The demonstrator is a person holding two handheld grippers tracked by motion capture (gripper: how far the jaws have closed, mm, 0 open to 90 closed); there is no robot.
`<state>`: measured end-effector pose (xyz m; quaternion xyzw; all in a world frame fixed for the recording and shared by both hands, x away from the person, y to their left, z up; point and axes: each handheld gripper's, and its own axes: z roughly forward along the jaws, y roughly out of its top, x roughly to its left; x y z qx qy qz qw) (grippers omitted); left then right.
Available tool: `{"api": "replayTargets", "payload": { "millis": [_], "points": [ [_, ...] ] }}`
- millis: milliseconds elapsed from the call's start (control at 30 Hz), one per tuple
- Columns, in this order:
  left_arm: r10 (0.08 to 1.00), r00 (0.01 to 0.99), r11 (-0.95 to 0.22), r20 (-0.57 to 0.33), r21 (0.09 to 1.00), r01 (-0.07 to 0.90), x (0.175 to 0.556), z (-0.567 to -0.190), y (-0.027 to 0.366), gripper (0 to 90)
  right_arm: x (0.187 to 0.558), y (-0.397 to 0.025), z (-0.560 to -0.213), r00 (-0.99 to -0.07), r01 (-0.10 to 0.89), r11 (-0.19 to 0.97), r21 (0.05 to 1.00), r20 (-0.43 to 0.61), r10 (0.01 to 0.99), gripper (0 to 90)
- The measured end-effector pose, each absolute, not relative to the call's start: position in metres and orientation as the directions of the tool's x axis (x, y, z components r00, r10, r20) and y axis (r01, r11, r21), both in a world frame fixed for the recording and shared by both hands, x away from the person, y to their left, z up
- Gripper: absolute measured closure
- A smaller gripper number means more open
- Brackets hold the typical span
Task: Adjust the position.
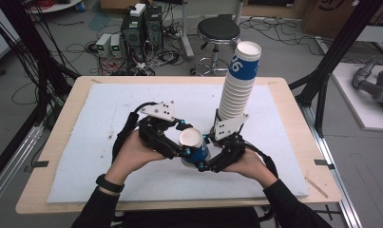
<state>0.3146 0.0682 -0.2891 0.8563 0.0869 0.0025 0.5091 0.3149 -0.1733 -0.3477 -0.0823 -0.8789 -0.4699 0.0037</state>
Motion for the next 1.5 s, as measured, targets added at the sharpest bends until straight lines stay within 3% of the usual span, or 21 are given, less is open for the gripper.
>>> {"api": "replayTargets", "payload": {
  "millis": [200,533,767,1100,1300,1500],
  "points": [
    [0.138,0.987,-0.451,-0.08,0.882,0.135,0.315,-0.288,0.069,29.6,0.315,-0.174,-0.346,-0.986,0.151,0.525,0.838,0.091,0.14,19.6],
    [0.143,0.983,-0.226,-0.119,0.963,0.149,0.317,-0.284,0.085,30.0,0.317,-0.189,-0.336,-0.969,0.229,0.319,0.919,0.184,0.165,17.4],
    [0.14,0.982,-0.158,-0.13,0.976,0.152,0.318,-0.285,0.087,30.2,0.317,-0.187,-0.338,-0.968,0.23,0.296,0.927,0.186,0.167,14.4],
    [0.144,0.981,-0.2,-0.13,0.967,0.158,0.318,-0.288,0.085,29.8,0.318,-0.188,-0.337,-0.973,0.214,0.344,0.914,0.17,0.154,19.9],
    [0.155,0.982,-0.355,-0.107,0.921,0.157,0.316,-0.285,0.082,22.1,0.319,-0.185,-0.337,-0.979,0.195,0.453,0.87,0.147,0.138,24.6],
    [0.145,0.984,-0.447,-0.1,0.881,0.155,0.317,-0.287,0.078,26.0,0.317,-0.181,-0.336,-0.988,0.149,0.541,0.828,0.096,0.125,26.5]
  ]
}}
